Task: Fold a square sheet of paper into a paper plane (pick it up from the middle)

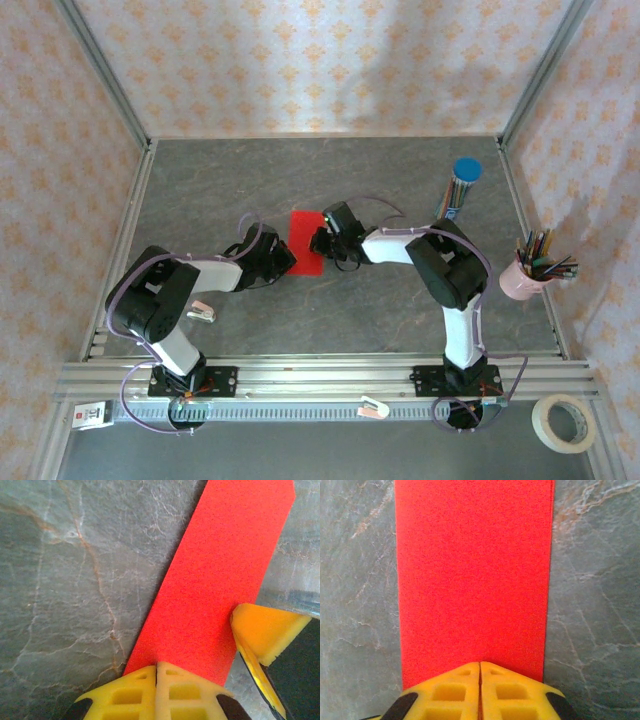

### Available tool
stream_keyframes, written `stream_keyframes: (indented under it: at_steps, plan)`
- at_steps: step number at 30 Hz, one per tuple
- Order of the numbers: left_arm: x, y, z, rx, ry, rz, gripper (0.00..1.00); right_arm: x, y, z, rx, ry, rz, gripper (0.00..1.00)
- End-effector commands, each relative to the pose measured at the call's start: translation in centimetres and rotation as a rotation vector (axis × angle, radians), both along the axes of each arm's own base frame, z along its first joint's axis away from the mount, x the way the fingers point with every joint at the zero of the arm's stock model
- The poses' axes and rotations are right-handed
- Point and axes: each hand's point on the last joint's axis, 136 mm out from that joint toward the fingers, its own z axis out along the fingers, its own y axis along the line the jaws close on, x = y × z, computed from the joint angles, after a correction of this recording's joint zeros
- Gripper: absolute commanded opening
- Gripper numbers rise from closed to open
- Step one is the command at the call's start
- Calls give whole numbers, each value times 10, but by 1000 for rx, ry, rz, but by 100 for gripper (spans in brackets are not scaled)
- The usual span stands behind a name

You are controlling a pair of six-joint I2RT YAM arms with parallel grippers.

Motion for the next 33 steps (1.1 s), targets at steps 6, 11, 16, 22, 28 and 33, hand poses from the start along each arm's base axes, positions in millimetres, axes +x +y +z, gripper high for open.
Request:
stream_keyframes:
  at_steps: [6, 11, 16, 22, 28, 33]
  plan:
    - [-17, 14, -24, 71, 78, 6, 0, -26, -31, 3, -81, 94, 42, 13]
    - [-15, 11, -22, 61, 73, -1, 0, -41, -26, 0, -44, 125, 71, 11]
    - [-15, 9, -21, 52, 74, -8, 0, -46, -24, 2, -27, 123, 81, 8]
    - [-15, 9, -18, 51, 70, -13, 0, -17, -50, 32, -132, -15, -64, 10]
    - [-15, 6, -14, 38, 64, -18, 0, -17, -39, 54, -61, -59, -28, 16]
    - [-12, 4, -12, 21, 58, -12, 0, -45, -7, 34, 36, 54, 76, 8]
